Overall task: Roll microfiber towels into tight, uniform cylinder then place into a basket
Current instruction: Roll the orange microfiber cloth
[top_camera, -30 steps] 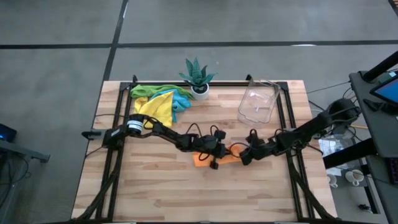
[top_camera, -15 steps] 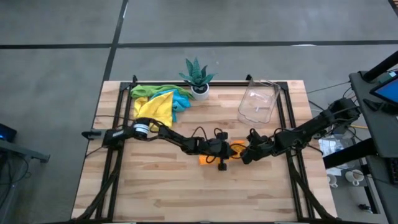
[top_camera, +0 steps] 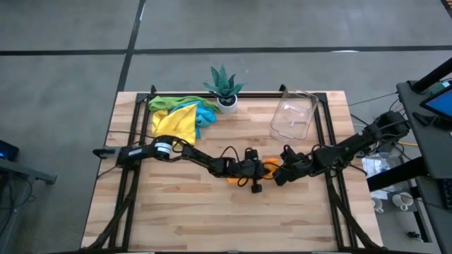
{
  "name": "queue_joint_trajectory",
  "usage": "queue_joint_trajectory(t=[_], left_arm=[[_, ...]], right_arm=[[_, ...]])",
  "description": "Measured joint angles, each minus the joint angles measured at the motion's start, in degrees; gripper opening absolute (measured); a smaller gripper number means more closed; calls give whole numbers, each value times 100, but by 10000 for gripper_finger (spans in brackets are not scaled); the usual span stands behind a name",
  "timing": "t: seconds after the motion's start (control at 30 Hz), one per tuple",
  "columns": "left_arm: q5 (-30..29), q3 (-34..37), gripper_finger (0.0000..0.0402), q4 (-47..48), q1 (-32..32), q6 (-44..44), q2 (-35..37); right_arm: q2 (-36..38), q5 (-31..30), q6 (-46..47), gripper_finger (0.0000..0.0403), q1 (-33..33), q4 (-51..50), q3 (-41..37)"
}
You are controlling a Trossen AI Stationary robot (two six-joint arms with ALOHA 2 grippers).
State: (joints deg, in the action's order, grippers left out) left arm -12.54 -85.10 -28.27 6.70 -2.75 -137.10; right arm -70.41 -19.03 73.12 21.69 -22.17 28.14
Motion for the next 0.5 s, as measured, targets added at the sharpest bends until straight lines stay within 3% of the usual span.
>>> queue_joint_trajectory(t=[0.5], left_arm=[[-95, 6, 0, 14, -20, -153, -24]], right_arm=[[-270, 10, -186, 12, 2, -294, 621]])
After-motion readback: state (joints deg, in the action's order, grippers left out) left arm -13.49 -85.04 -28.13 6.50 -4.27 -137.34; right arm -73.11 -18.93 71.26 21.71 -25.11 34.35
